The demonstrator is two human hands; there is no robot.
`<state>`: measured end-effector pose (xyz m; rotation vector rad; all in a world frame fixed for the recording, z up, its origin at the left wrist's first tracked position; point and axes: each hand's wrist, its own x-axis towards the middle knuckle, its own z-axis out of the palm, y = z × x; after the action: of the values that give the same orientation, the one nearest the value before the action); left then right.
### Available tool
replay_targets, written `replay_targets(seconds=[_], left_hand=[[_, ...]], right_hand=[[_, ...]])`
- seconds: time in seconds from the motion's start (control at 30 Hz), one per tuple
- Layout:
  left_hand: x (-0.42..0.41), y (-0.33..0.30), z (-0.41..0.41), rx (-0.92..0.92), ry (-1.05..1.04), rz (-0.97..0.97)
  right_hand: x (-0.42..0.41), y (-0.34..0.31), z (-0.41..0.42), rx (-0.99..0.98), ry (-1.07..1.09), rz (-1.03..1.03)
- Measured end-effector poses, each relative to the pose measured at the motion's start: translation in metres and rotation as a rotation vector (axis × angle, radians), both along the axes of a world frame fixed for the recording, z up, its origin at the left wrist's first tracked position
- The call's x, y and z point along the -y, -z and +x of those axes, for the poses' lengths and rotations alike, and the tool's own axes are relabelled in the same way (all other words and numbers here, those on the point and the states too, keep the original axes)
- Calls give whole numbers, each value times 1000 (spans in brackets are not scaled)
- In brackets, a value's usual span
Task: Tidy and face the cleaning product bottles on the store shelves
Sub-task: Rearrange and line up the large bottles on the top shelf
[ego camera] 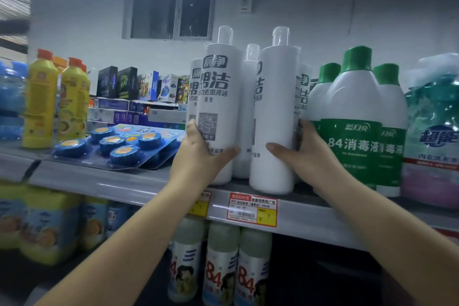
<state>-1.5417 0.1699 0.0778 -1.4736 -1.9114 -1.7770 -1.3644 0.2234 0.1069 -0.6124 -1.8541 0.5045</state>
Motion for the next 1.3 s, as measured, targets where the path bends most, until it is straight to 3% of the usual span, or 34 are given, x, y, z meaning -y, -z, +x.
replay_targets(seconds=[0.2,0.4,0.83,1.0,1.3], left_hand=[[-7,-2,-8,51,73,50],[-14,3,-12,52,16,43],[-5,3,-37,33,-124,79],[-5,5,-37,9,-145,93],[-3,9,-35,-31,-162,118]], right_hand=[[2,3,-10,-48,72,-17],[6,6,-15,-95,49,-71],[2,12,-49,-152,-103,-286],[-1,11,-61,-202,-59,-332],[-3,13,-55,-235,-210,-446]])
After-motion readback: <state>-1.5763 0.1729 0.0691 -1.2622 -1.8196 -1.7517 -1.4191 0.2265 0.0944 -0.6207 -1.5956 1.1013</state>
